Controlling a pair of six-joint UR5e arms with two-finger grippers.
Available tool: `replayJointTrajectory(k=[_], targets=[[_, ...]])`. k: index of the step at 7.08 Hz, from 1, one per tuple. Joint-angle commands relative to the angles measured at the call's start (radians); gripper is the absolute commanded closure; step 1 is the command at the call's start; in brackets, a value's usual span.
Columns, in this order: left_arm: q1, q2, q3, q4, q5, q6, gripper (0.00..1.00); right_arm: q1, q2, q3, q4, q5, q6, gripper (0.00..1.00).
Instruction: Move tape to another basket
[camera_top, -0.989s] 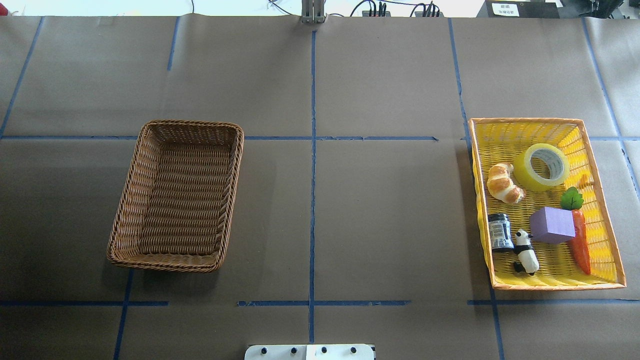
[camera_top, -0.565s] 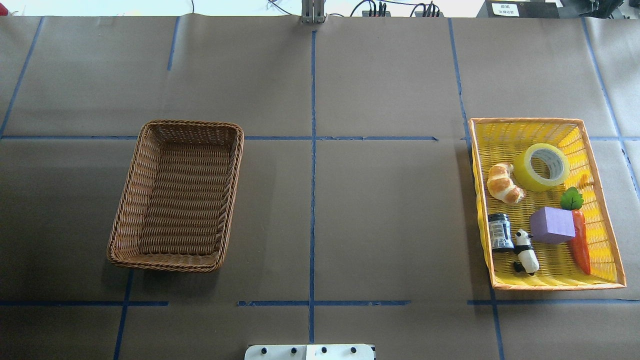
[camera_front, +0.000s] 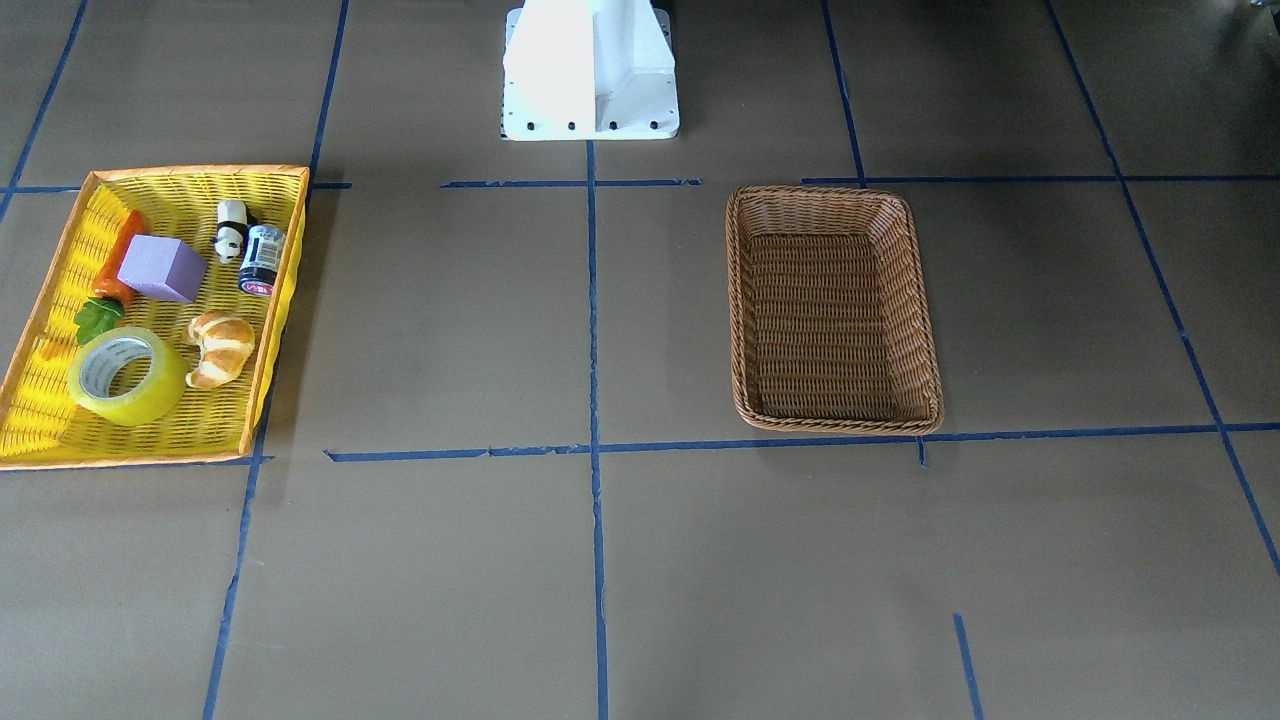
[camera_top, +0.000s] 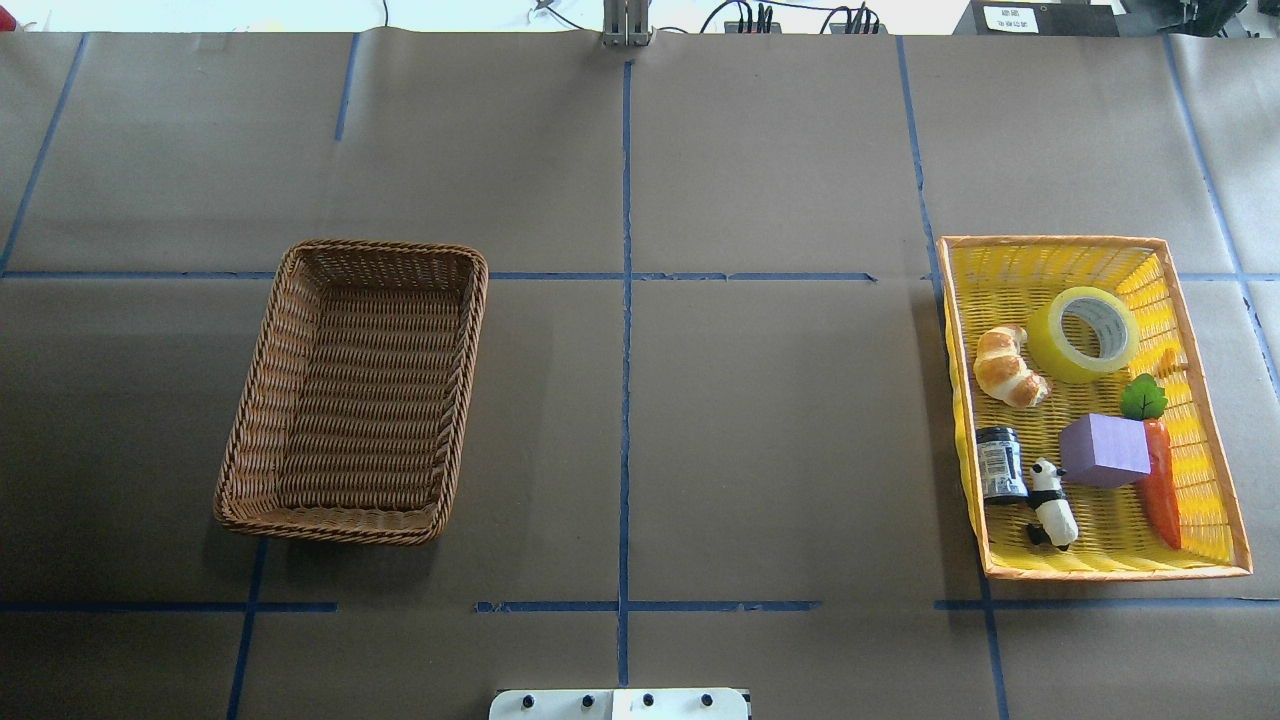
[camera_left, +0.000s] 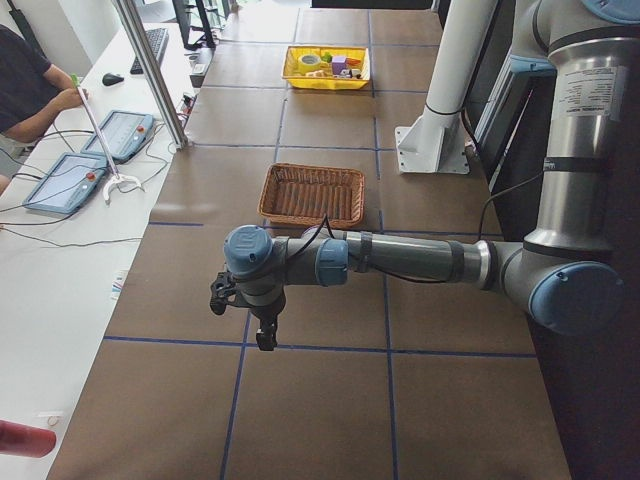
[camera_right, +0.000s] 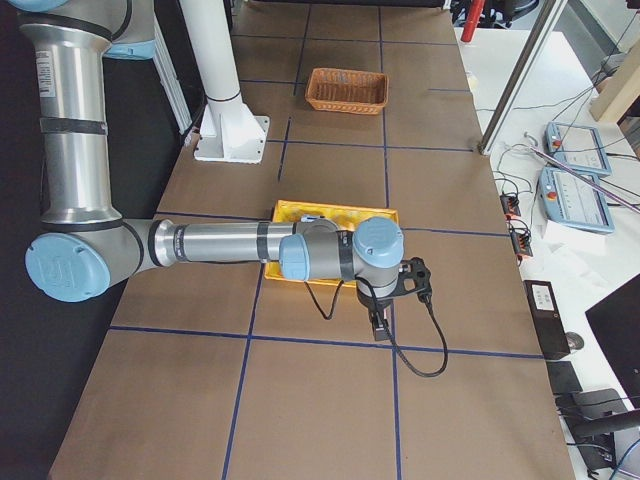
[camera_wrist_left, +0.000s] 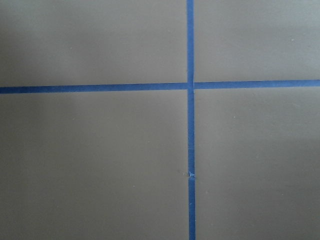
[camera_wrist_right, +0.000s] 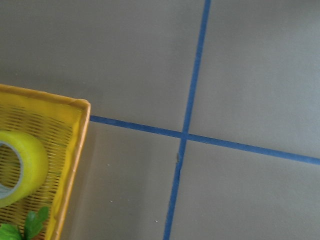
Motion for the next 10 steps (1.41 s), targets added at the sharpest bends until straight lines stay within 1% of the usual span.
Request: replayJointTrajectory(k=[1,3,4,5,6,7,8,9,10], targets=[[0.0,0.008,-0.031,0.001,-0.001,-0.001,0.0,-0.097,0.001,0.08,-0.001,-0.003,0.1,0.0],[0.0,0.007,-0.033,0.001,-0.001,-0.001,0.0,-0.177,0.007,0.086,0.009,-0.004,0.289,0.0],[0.0,0.007,-0.033,0.001,-0.001,-0.001,0.0,-0.233,0.018,0.086,0.011,-0.007,0.331,0.0],[0.0,0.007,-0.038,0.0,-0.001,-0.001,0.0,-0.27,0.027,0.075,0.061,-0.01,0.369,0.0],[0.0,0.007,-0.036,0.0,-0.001,-0.001,0.0,-0.302,0.027,0.043,0.174,-0.013,0.458,0.0],[0.0,0.005,-0.038,0.0,-0.001,-0.001,0.0,-0.362,0.027,-0.012,0.3,-0.056,0.538,0.0],[0.0,0.005,-0.038,0.0,-0.001,-0.003,0.0,-0.414,0.035,-0.068,0.397,-0.102,0.588,0.0],[0.0,0.005,-0.038,0.0,-0.001,-0.003,0.0,-0.451,0.058,-0.093,0.417,-0.118,0.638,0.0],[0.0,0.005,-0.038,0.0,-0.001,-0.003,0.0,-0.473,0.065,-0.097,0.418,-0.124,0.65,0.02]])
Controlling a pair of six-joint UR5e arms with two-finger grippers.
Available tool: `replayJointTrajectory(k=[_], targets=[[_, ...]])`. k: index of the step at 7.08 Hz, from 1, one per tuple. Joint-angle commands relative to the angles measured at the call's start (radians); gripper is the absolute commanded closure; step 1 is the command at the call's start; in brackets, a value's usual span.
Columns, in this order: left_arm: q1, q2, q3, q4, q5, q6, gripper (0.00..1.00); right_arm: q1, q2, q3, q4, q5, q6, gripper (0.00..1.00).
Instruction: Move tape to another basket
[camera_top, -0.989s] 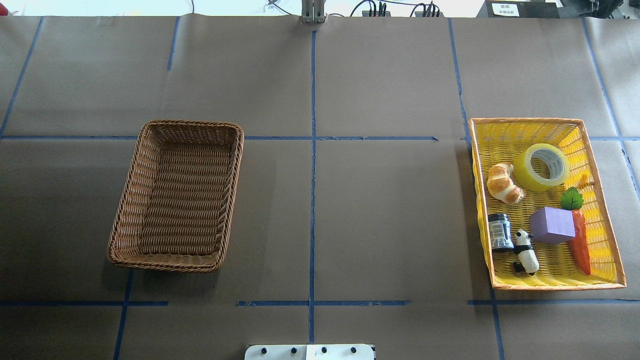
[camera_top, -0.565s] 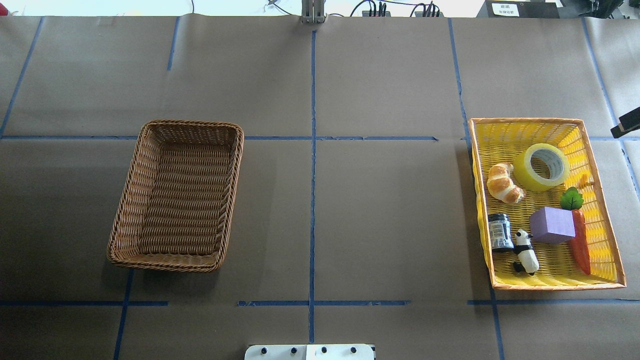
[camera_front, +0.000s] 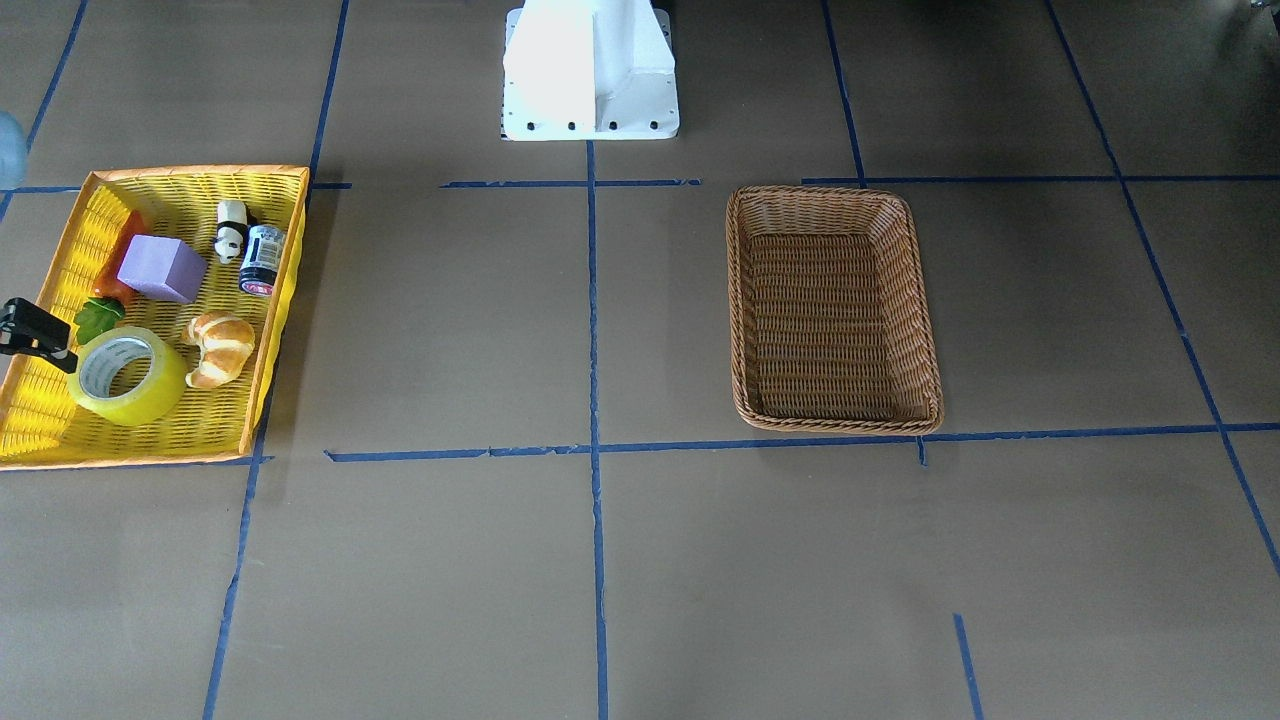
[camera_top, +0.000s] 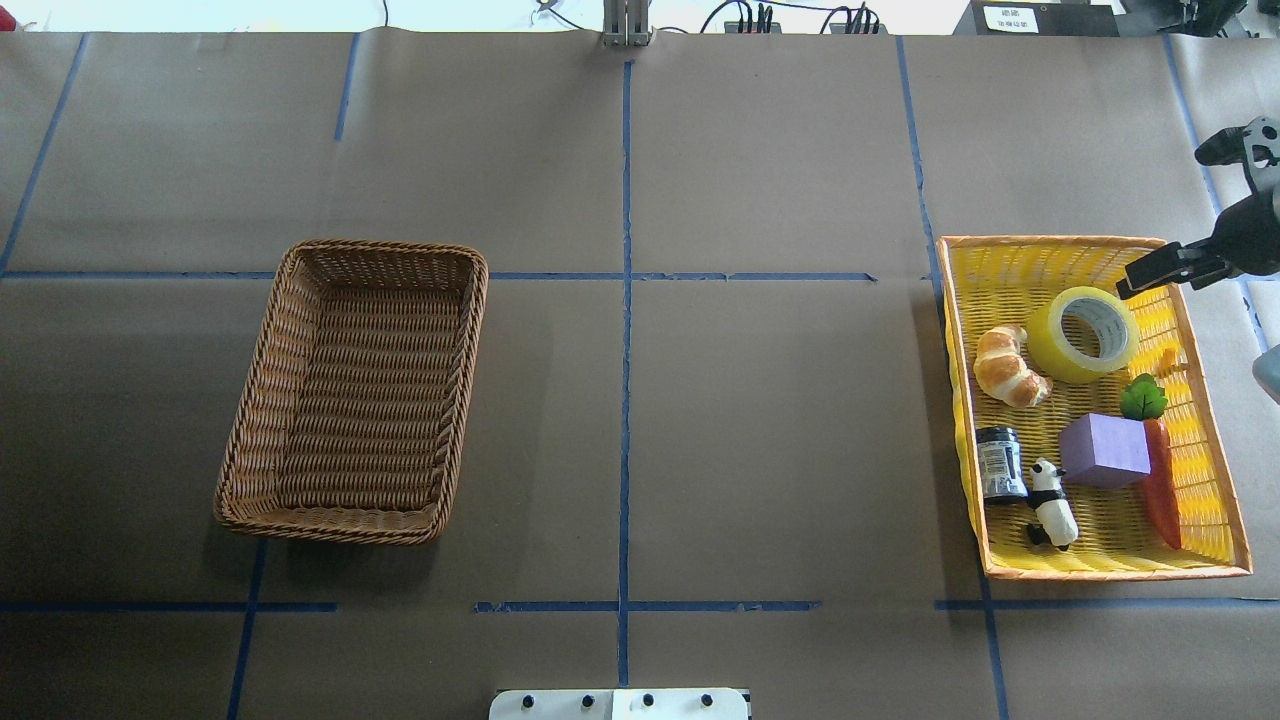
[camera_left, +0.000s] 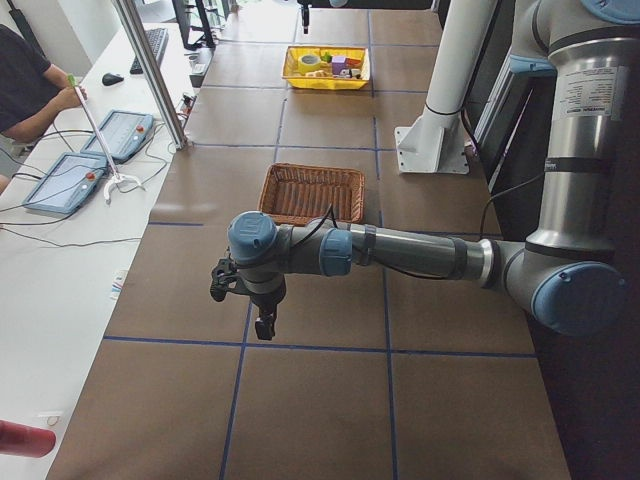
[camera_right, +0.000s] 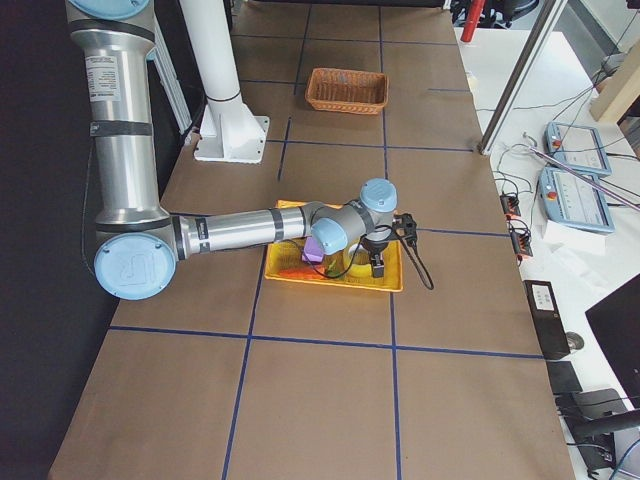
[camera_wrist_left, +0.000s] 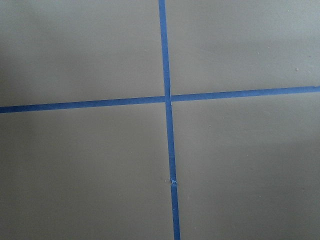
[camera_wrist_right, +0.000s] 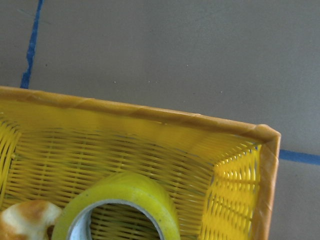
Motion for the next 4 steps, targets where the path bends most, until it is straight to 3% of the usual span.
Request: replayJointTrajectory(k=[1,4], targets=[[0.0,0.0,0.0,0.0,0.0,0.0,0.0,-0.041,0.014,-0.019,0.023,-0.015,0.033,0.09],[0.0,0.0,0.001,0.0,0.0,-0.003,0.0,-0.058,0.013,-0.043,0.013,-0.015,0.032,0.1]])
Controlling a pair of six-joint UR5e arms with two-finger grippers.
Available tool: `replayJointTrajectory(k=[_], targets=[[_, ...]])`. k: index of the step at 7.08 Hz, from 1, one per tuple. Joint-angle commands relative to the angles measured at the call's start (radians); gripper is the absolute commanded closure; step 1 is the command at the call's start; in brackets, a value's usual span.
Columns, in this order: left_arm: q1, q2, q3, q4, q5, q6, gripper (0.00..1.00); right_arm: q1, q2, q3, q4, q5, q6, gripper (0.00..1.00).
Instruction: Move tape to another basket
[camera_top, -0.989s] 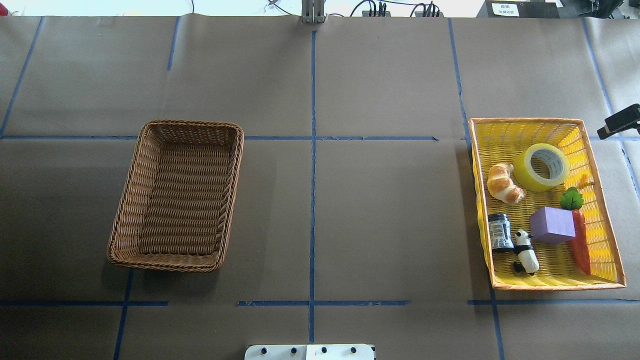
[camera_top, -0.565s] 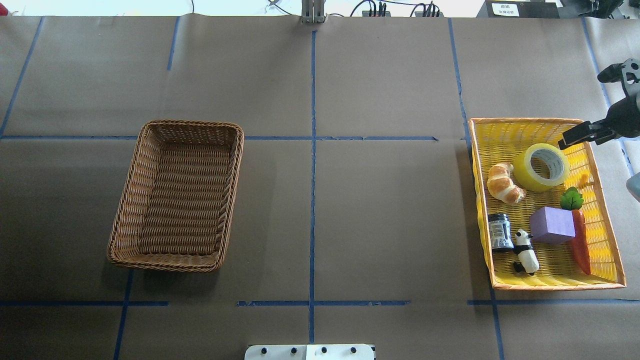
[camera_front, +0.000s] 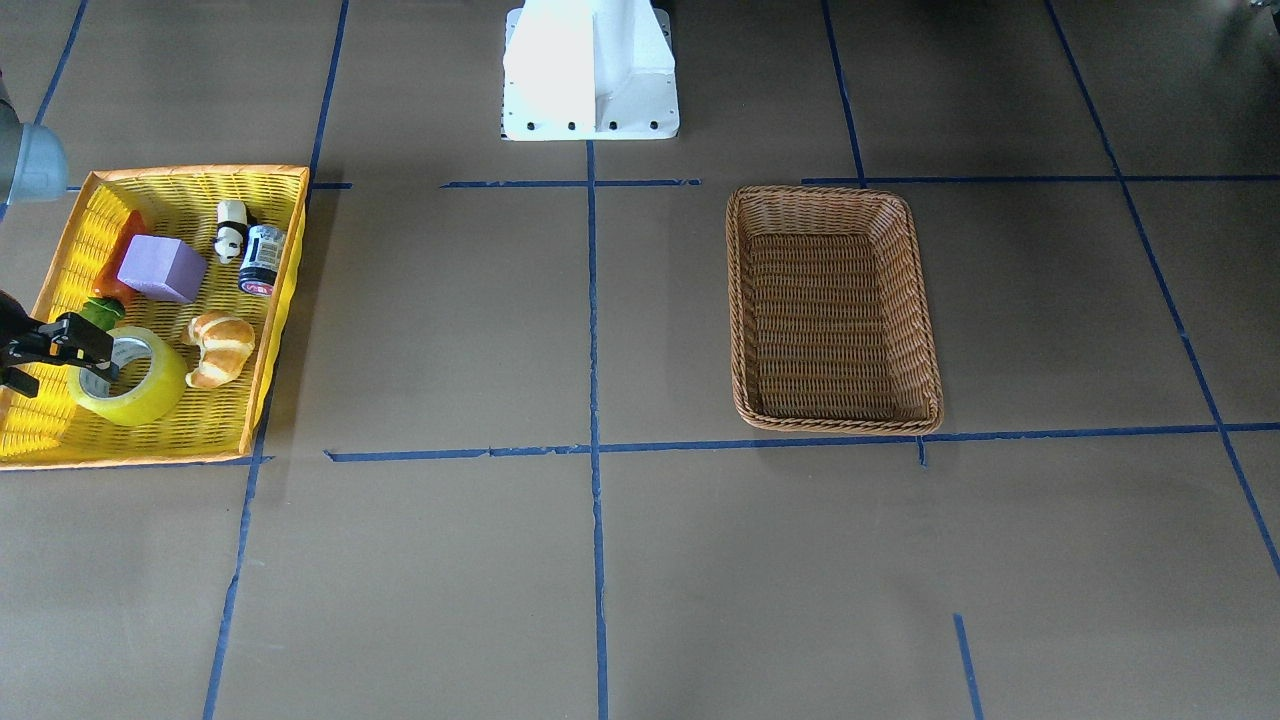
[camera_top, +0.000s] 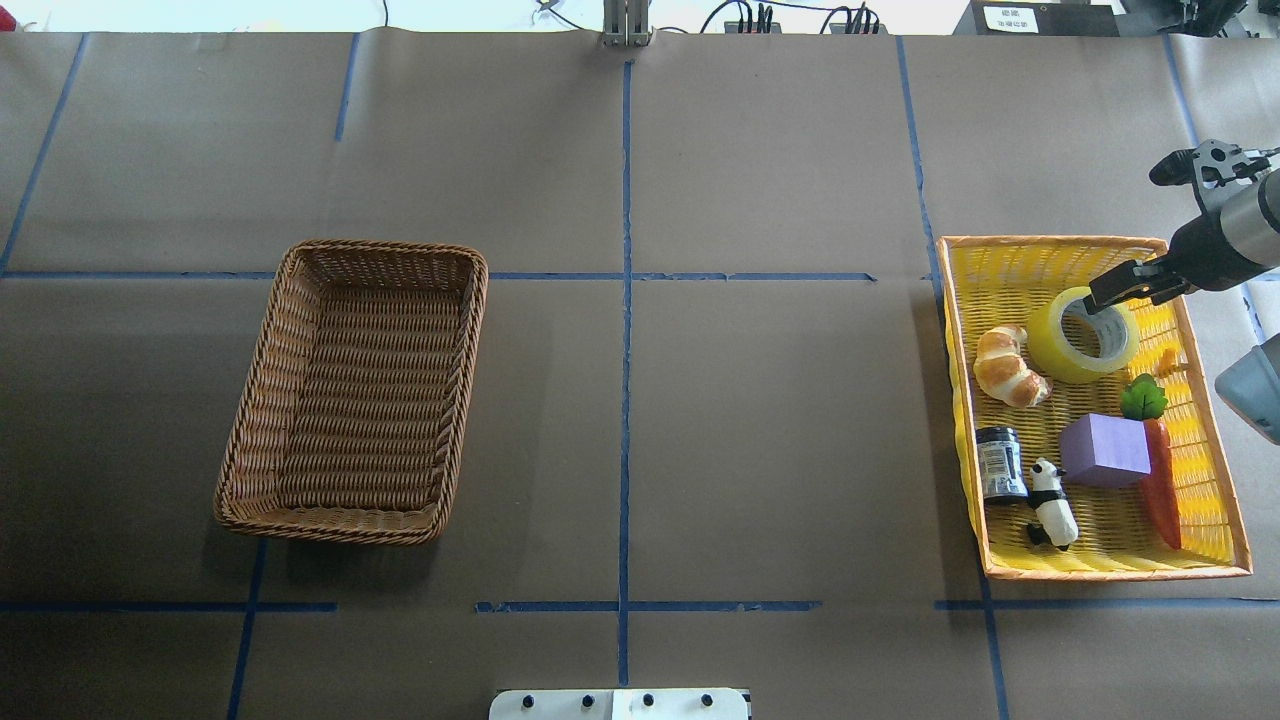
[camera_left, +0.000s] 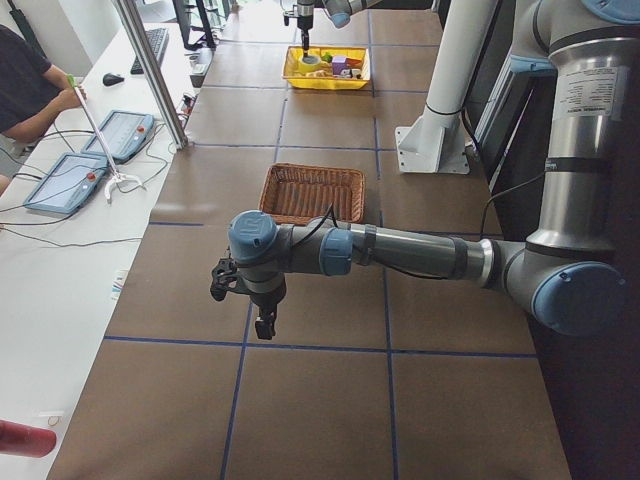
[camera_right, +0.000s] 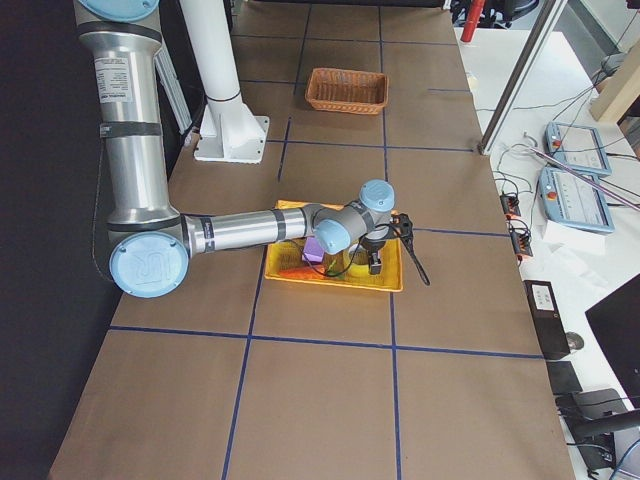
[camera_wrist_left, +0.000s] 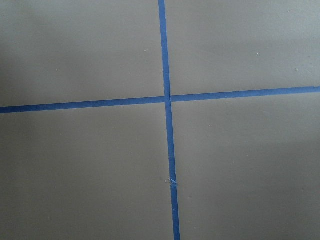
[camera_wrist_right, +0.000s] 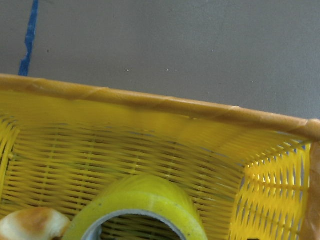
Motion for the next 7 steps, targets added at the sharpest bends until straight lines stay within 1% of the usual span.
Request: replayJointTrajectory(k=[1,2,6,7], targets=[[0.0,0.0,0.0,0.0,0.0,-0.002,0.0,-0.033,0.005,-0.026,-0.003,-0.004,0.0,0.12],[0.002,-0.002,0.0,0.0,0.0,-0.004,0.0,-0.037,0.004,-0.029,-0.003,-0.012,0.0,0.14],[0.002,-0.008,-0.002,0.0,-0.002,-0.004,0.0,-0.037,0.004,-0.029,-0.004,-0.012,-0.002,0.15],[0.002,-0.009,0.0,0.0,-0.002,-0.004,0.0,-0.037,0.002,-0.03,-0.004,-0.012,-0.002,0.18]])
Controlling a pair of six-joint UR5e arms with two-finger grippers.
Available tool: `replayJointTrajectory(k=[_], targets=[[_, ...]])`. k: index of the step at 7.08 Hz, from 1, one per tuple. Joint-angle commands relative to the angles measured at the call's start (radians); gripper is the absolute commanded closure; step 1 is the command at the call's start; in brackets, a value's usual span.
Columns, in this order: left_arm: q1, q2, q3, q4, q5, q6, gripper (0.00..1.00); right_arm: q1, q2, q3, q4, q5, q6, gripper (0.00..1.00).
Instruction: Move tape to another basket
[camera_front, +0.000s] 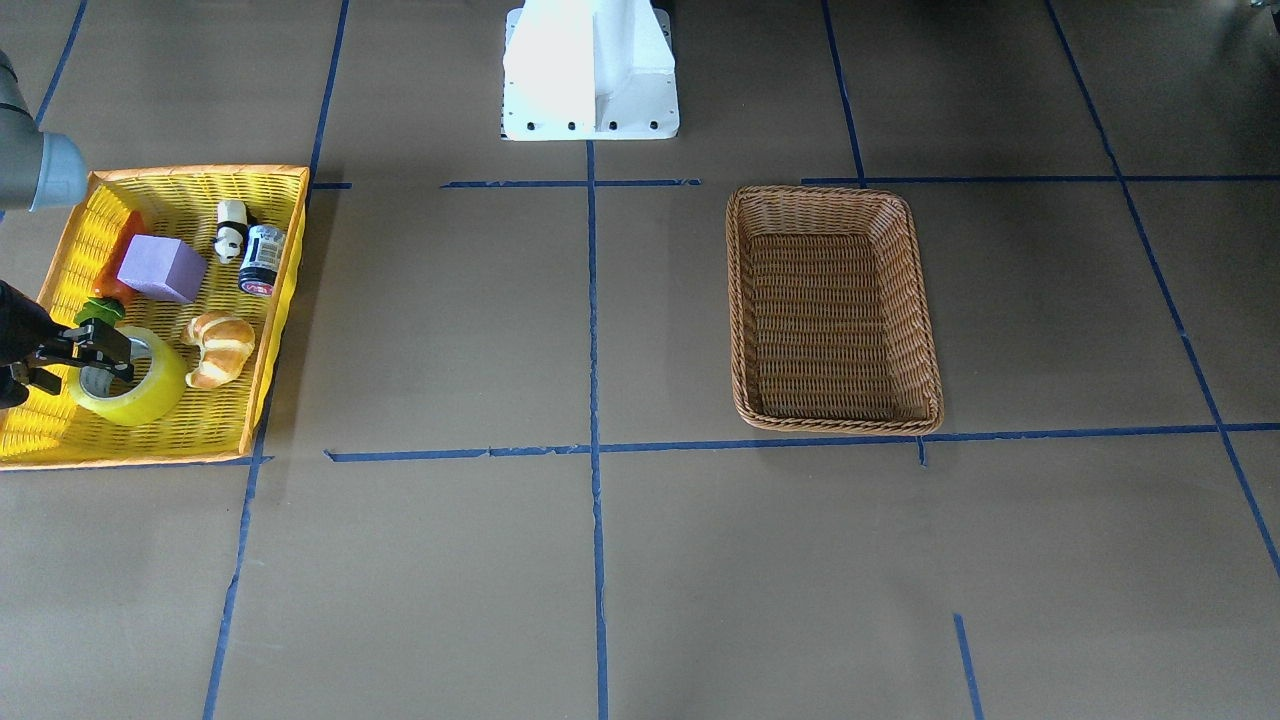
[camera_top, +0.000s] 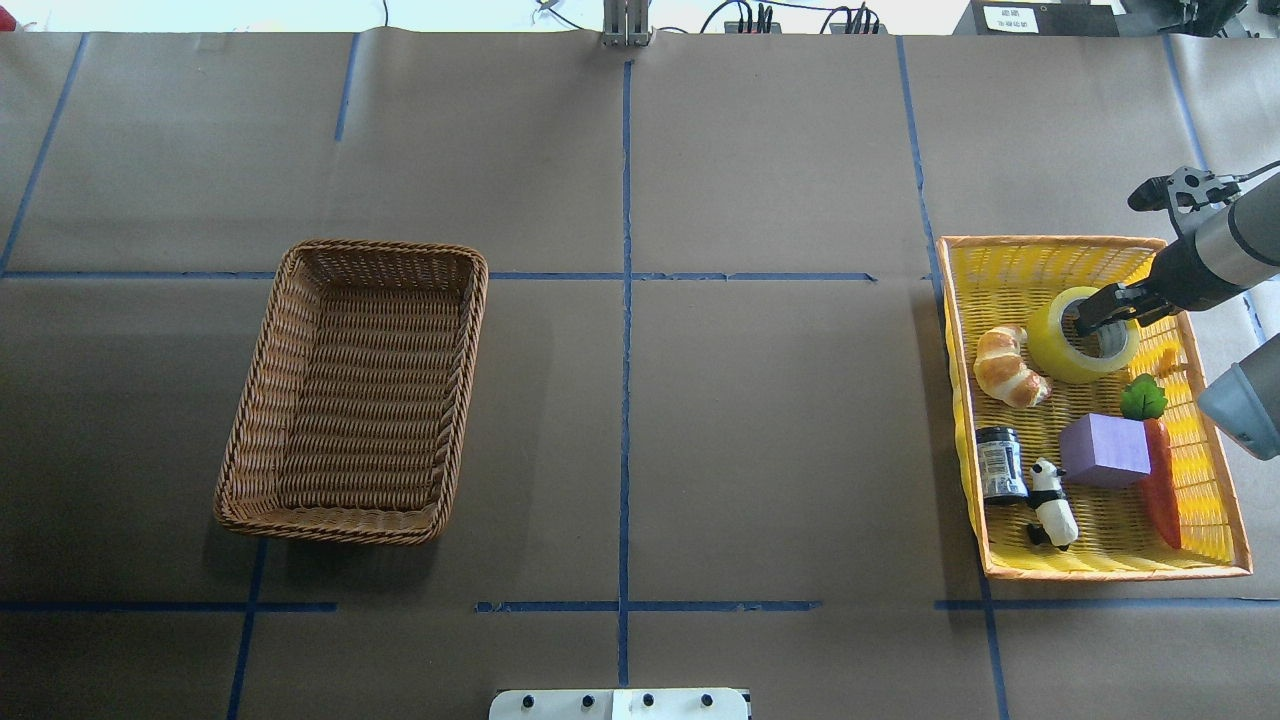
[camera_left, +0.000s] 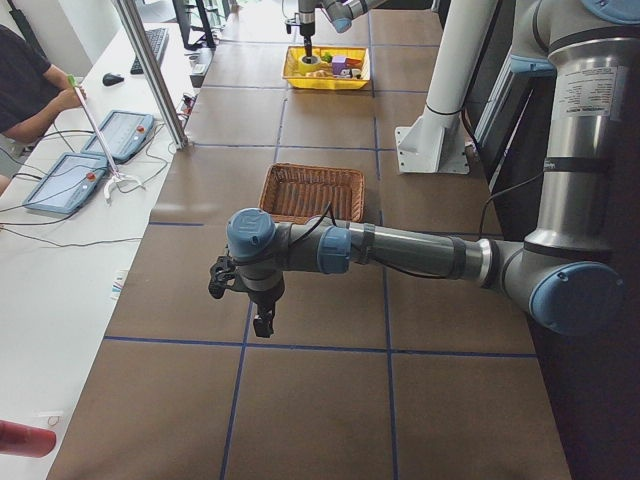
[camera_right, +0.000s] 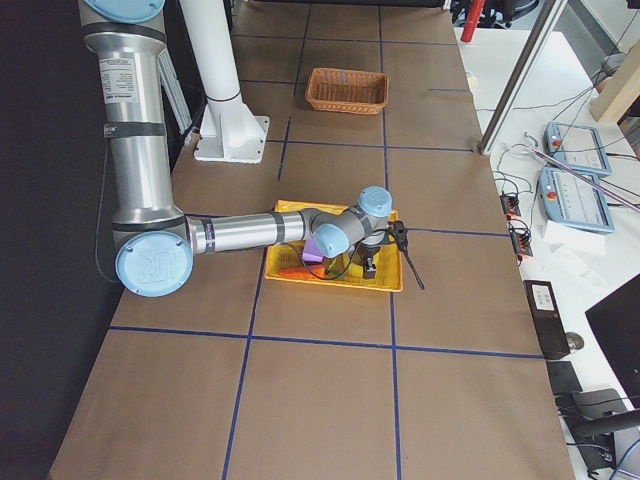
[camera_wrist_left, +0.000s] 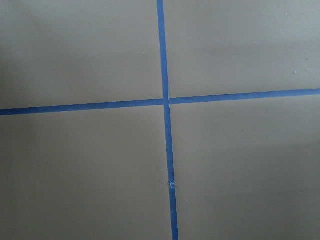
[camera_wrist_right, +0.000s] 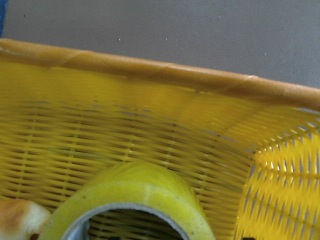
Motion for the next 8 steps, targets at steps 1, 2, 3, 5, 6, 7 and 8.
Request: replayJointTrajectory(k=[1,2,3,5,6,7,8], targets=[[0.0,-0.003,0.0,0.0,0.001,0.0,0.0,0.0,-0.003,0.001,0.0,0.0,0.0,0.38],[0.0,-0.003,0.0,0.002,0.0,0.0,0.0,0.001,-0.009,0.001,0.002,-0.002,-0.006,0.61],[0.0,-0.003,-0.001,0.002,0.0,-0.002,0.0,0.003,-0.012,0.001,0.005,-0.003,-0.008,0.79],[0.0,-0.004,-0.001,0.003,-0.031,-0.006,0.0,0.021,-0.023,0.017,0.012,0.006,-0.012,0.98],[0.0,-0.004,-0.001,0.003,-0.034,-0.006,0.0,0.049,-0.026,0.039,0.012,0.015,-0.012,0.98],[0.0,-0.004,-0.009,0.003,-0.032,-0.005,0.0,0.084,-0.028,0.072,0.009,0.035,-0.014,0.99],[-0.002,-0.003,-0.021,0.005,-0.032,-0.005,0.0,0.125,-0.031,0.094,0.012,0.076,-0.012,0.99]])
